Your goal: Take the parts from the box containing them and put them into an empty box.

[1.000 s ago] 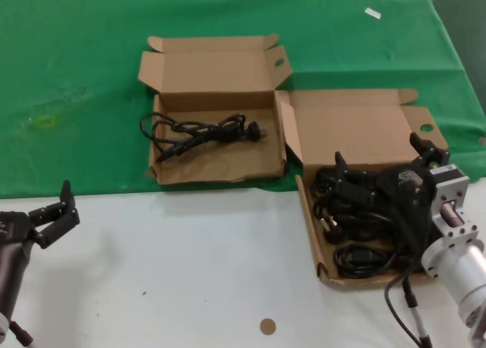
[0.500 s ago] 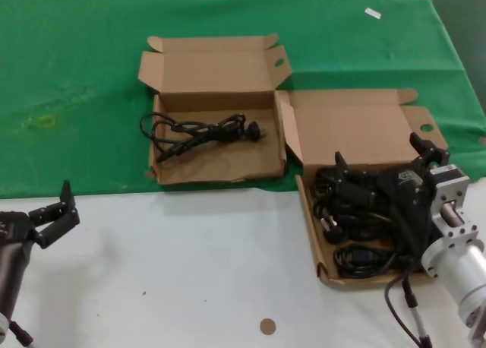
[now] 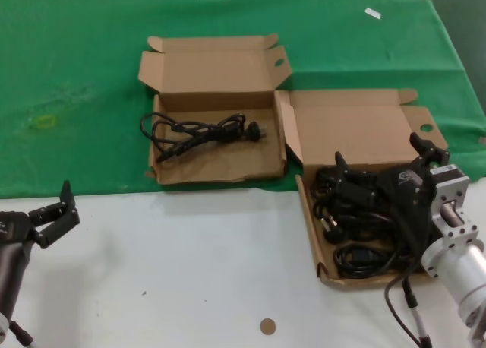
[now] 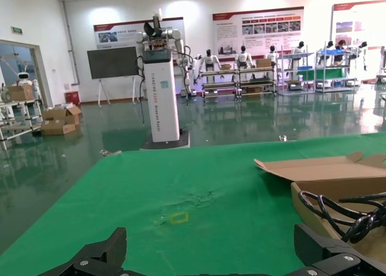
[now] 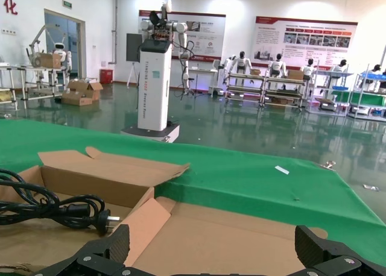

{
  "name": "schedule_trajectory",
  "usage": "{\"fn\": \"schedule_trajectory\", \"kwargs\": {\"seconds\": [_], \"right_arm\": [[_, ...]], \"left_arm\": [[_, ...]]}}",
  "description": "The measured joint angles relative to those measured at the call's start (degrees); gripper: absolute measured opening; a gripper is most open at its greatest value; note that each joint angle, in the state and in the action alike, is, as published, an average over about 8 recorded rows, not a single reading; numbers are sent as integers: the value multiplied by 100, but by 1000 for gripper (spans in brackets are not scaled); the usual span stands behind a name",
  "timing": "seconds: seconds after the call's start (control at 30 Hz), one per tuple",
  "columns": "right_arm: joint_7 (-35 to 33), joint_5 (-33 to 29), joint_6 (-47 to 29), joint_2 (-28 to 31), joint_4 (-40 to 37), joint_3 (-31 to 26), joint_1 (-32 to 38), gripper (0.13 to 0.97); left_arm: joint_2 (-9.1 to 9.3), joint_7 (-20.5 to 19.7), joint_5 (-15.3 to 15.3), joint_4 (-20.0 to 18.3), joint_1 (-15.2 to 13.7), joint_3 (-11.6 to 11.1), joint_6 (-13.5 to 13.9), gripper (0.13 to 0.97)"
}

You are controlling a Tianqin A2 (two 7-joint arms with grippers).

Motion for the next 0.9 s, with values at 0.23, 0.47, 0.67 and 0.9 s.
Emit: {"fn": "schedule_trajectory", "kwargs": {"seconds": [0.23, 0.47, 0.67, 0.9], "right_arm": [[0, 0, 0, 0, 0, 0, 0, 966], [0, 0, 0, 0, 0, 0, 0, 966], [0, 0, 0, 0, 0, 0, 0, 966], [0, 0, 0, 0, 0, 0, 0, 966]], "left_arm": [[0, 0, 0, 0, 0, 0, 0, 966], [0, 0, 0, 0, 0, 0, 0, 966], [0, 0, 0, 0, 0, 0, 0, 966], [0, 0, 0, 0, 0, 0, 0, 966]]}}
